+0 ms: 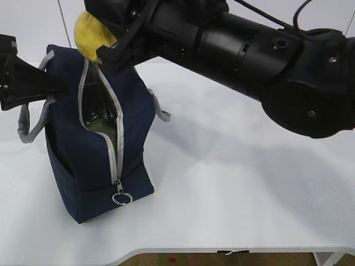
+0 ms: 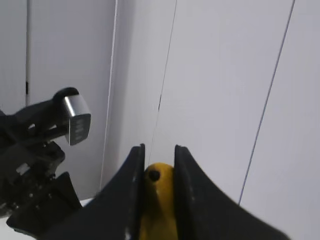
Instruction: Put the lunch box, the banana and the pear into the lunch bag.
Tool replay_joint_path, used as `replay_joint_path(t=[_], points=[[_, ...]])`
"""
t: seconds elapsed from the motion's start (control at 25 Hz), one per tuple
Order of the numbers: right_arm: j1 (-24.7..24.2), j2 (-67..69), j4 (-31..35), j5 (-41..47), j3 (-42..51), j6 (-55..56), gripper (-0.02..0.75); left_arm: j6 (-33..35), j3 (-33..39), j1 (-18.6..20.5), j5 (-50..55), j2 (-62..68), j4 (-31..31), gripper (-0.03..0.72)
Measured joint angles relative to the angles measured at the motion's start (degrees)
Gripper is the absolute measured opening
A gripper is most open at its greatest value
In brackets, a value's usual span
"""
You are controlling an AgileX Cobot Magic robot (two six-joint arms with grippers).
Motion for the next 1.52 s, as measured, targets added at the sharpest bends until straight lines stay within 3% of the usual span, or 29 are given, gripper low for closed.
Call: replay_joint_path(t=[0.4,1.24,1.52], points=[[0.0,6.9,0.0,-6.1,0.0,0.1,0.128,0.0,0.0,0.0,0.0,0.0,0.0,-0.001],[0.0,16.8,-3.8,-7.2,-0.5,7.7,0.136,0.0,0.0,0.0,0.0,0.0,0.0,-0.001],[0.0,16.8,-3.7,-7.5,-0.8,7.9,0.368,0.0,0.0,0.0,0.0,0.0,0.0,-0.001]])
